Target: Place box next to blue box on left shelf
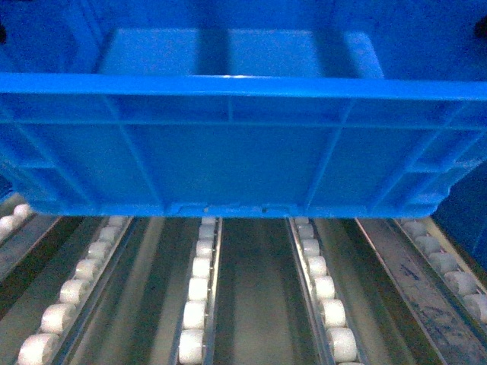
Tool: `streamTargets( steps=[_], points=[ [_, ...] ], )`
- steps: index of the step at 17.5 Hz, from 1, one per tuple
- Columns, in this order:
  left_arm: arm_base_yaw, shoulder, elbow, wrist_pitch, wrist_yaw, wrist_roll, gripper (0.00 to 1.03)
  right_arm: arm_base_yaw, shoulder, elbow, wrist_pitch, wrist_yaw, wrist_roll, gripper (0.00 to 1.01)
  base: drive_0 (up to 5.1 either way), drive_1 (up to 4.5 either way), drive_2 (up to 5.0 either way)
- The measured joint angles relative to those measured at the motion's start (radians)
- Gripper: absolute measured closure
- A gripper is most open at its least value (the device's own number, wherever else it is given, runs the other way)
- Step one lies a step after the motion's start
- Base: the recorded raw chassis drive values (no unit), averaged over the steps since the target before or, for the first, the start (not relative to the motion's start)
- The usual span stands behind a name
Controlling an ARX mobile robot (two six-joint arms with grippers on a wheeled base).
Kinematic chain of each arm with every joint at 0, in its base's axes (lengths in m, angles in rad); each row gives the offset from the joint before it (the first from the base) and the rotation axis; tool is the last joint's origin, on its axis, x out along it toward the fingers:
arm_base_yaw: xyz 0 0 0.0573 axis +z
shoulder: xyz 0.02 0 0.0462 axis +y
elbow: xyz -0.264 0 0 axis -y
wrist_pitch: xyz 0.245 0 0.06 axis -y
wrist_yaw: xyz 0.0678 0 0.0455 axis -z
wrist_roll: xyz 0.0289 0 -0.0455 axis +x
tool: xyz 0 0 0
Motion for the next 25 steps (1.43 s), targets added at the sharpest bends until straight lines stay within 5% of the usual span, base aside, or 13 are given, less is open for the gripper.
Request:
streamTargets(
  steps=[2, 5, 11, 16, 20, 21, 22, 24, 25],
  points=[
    [0.089, -0.005, 0.018, -0.147, 0.047, 0.014, 0.87, 0.047, 0.005, 0.002, -0.119, -0.054, 0.048, 0.93, 0.0, 0.00, 0.0],
    [0.171, -0.016, 0.008, -0.205, 0.089, 0.042, 0.87, 0.118, 0.039, 0.002, -0.146, -0.054, 0.121, 0.93, 0.0, 0.00, 0.0],
    [0.141, -0.022, -0.029, -0.204, 0.087, 0.035, 0.87, 0.121, 0.049, 0.000, -0.187, -0.038, 0.122, 0.93, 0.0, 0.00, 0.0],
    [0.060, 0.040, -0.068, -0.277, 0.044, -0.041, 0.87, 0.076, 0.070, -0.027, -0.238, -0.045, 0.077, 0.93, 0.0, 0.00, 0.0],
    [0.108, 0.101, -0.098, -0.212, 0.054, -0.036, 0.87, 0.104, 0.092, -0.031, -0.206, -0.045, 0.093, 0.93, 0.0, 0.00, 0.0],
    [0.119, 0.164, -0.069, -0.163, 0.072, 0.007, 0.87, 0.116, 0.136, -0.003, -0.213, -0.018, 0.105, 0.85, 0.0, 0.00, 0.0],
    [0.116, 0.209, -0.055, -0.055, 0.091, -0.006, 0.59, 0.122, 0.144, 0.000, -0.180, -0.074, 0.113, 0.55, 0.0, 0.00, 0.0],
    [0.100, 0.180, -0.054, 0.029, 0.132, -0.051, 0.39, 0.115, 0.141, 0.001, -0.133, -0.092, 0.115, 0.34, 0.0, 0.00, 0.0],
    [0.079, 0.155, -0.053, 0.072, 0.161, -0.073, 0.28, 0.115, 0.136, 0.000, -0.097, -0.060, 0.097, 0.23, 0.0, 0.00, 0.0]
  ],
)
